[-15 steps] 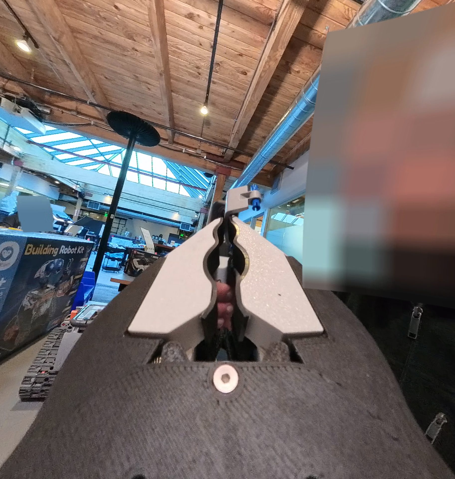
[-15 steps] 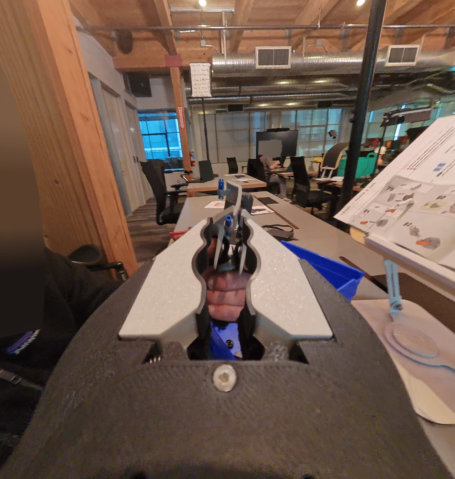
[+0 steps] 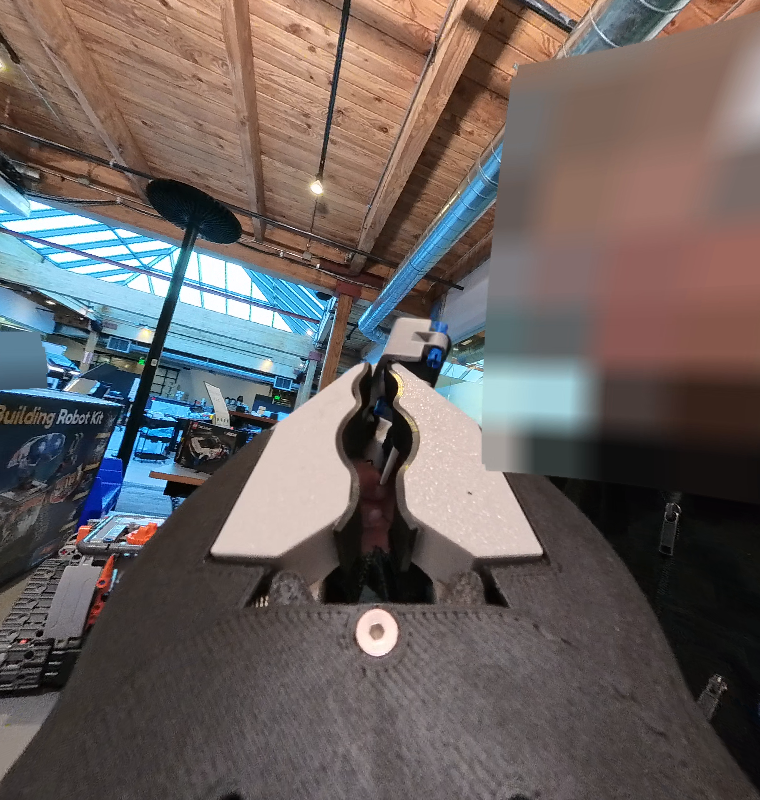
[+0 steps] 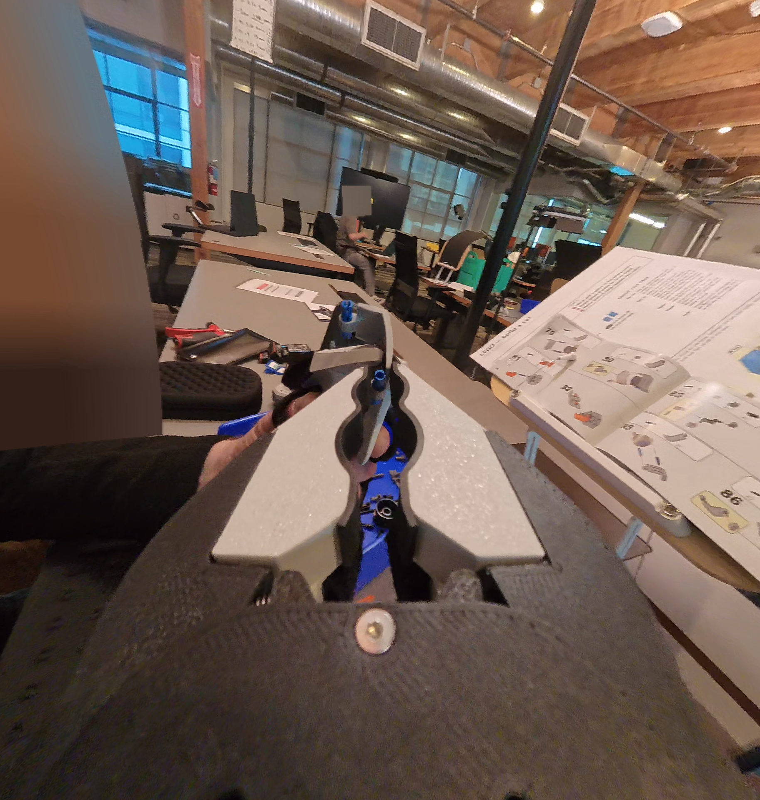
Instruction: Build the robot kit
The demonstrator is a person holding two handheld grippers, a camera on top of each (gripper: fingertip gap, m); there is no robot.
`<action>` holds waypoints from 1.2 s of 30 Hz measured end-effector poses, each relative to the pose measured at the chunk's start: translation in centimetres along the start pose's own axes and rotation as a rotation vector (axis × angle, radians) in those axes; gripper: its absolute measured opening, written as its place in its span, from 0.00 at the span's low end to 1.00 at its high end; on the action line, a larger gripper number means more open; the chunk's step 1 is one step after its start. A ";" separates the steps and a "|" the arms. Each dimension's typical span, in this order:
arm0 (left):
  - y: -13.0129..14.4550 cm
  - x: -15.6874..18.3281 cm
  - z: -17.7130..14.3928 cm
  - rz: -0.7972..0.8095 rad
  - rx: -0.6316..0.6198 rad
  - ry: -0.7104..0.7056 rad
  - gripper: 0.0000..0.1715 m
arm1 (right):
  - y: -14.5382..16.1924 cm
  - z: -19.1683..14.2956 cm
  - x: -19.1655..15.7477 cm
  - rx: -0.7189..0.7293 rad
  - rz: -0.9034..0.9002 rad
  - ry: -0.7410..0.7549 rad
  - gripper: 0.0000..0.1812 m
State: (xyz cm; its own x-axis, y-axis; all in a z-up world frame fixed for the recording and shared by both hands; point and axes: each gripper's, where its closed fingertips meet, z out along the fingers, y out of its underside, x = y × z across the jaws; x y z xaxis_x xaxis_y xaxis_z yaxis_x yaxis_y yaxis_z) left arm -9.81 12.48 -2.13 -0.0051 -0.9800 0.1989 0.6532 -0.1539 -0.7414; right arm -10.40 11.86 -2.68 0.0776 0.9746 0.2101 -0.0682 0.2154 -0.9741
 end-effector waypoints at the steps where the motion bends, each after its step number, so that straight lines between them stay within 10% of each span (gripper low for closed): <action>1: 0.0 0.0 0.0 0.004 -0.001 -0.003 0.03 | 0.0 0.0 0.1 0.002 -0.007 0.010 0.03; 18: 0.5 -2.0 0.1 0.294 -0.123 -0.302 0.16 | -0.9 -2.8 4.4 0.022 -0.090 0.241 0.01; 25: 0.7 -2.3 0.4 0.769 -0.296 -0.528 0.27 | 0.0 -4.0 6.3 -0.138 -0.409 0.469 0.01; 36: 0.9 -2.5 0.3 1.029 -0.403 -0.678 0.04 | 0.3 -2.5 3.9 -0.217 -0.715 0.541 0.01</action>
State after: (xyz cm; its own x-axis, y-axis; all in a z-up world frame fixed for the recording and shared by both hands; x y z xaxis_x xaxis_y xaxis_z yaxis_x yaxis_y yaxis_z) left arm -8.97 14.80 -3.08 0.8196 -0.4294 -0.3793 -0.1456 0.4842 -0.8627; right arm -7.63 15.53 -2.36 0.4874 0.4406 0.7538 0.3591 0.6858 -0.6330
